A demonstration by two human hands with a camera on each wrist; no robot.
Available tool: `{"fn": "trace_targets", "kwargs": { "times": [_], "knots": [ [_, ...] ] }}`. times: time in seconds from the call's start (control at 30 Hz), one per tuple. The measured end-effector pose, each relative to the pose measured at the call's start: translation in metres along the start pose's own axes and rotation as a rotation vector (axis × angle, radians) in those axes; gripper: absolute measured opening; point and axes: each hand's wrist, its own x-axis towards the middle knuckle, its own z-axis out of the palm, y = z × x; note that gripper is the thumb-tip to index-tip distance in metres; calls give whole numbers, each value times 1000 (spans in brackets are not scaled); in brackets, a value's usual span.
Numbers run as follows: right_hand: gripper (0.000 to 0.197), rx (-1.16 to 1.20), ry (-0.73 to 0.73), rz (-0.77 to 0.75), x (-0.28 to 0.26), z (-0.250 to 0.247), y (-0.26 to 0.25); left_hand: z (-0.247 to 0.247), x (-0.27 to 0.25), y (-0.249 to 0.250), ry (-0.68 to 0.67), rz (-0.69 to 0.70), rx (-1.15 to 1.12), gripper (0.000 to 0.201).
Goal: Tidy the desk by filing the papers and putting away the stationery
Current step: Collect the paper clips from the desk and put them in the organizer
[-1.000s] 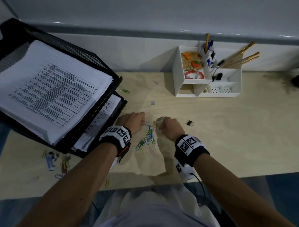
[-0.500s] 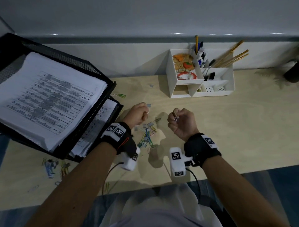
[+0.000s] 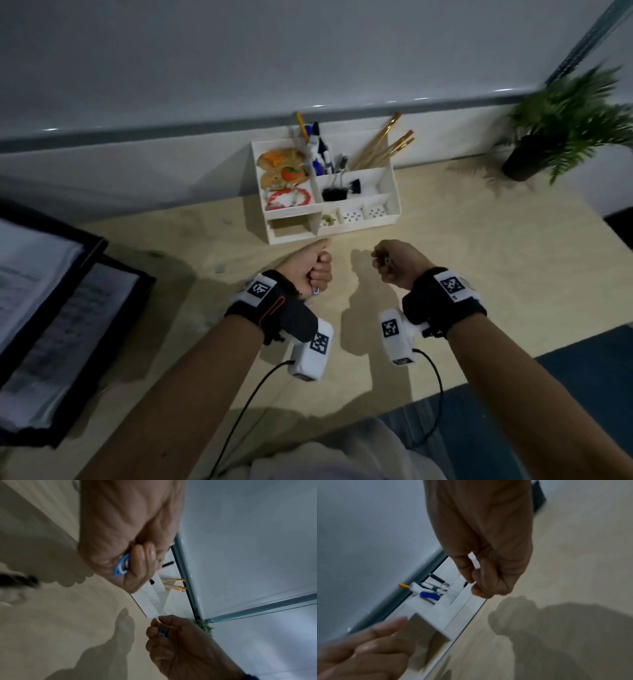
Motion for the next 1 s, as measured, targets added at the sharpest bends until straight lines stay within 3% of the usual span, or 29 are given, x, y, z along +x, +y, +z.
{"fn": "trace_targets", "kwargs": {
  "times": [0.2,0.33,0.43,0.5,0.57,0.63,0.83,1.0],
  "knots": [
    [22,-272,96,-112,31,-59,-63,68,60,29,209,-16,-120,39],
    [29,-515,89,-271,54,-59,-104,88,95,63,291,52,-236,37],
    [19,-835,73,-319,68,-51,-119,96,112,82,355,101,-253,35],
    [23,-1013,86,-384,73,-44,-122,101,114,90,404,114,-225,32],
    [27,-1125,81,-414,74,-39,-123,102,125,93,359,91,-209,23],
    [27,-1231,72,-429,74,-36,-123,102,130,93,316,62,-153,37],
    [25,-1349,79,-447,72,-39,-125,116,112,98,301,118,-149,37],
    [29,-1172,142,-492,63,-44,-118,101,95,96,334,118,-95,48]
  ]
}}
